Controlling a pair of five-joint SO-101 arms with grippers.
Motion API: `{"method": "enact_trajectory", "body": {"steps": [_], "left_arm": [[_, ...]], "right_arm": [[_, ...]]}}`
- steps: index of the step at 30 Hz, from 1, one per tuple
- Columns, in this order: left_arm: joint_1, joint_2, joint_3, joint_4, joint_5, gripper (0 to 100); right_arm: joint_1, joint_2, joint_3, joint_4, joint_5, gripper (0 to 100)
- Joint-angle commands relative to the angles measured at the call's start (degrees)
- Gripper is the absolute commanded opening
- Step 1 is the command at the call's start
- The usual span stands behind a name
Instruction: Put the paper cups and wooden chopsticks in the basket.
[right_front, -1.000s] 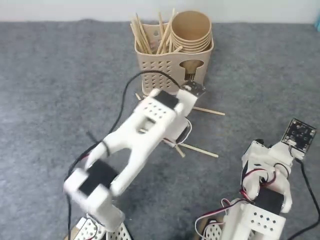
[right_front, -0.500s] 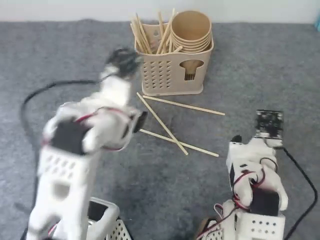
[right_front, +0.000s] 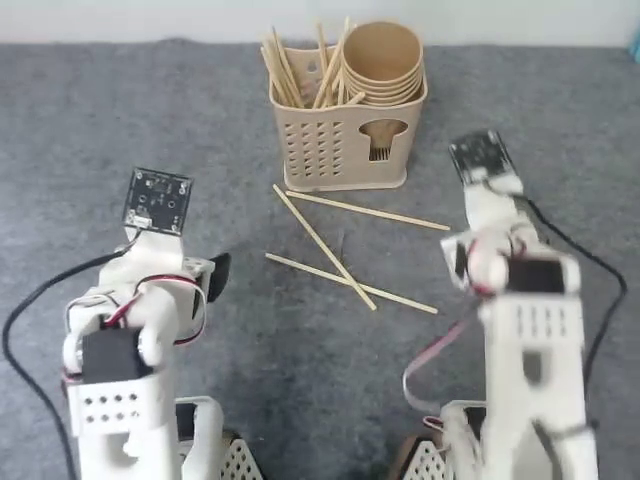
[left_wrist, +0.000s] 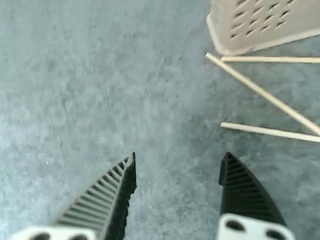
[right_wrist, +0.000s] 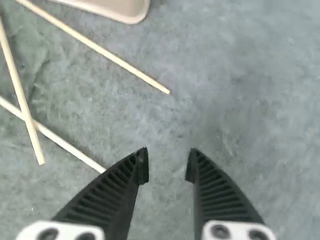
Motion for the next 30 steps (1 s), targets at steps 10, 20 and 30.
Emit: {"method": "enact_trajectory", "body": {"steps": [10,20,30], "left_arm": [[-6.9,-1.5,16.4,-22.0,6.7,26],[-6.9,-1.6,18.9,-25.8,6.7,26],[-6.9,-1.6,18.9,-25.8,6.6,26]], "right_arm": [[-7.4,36.4,-16.3,-6.4,41.3,25.7],[-11.5,49.8,-28.7,-5.6,55.1,17.6],[-9.6,56.8,-36.0,-5.8,57.4,19.4]]}}
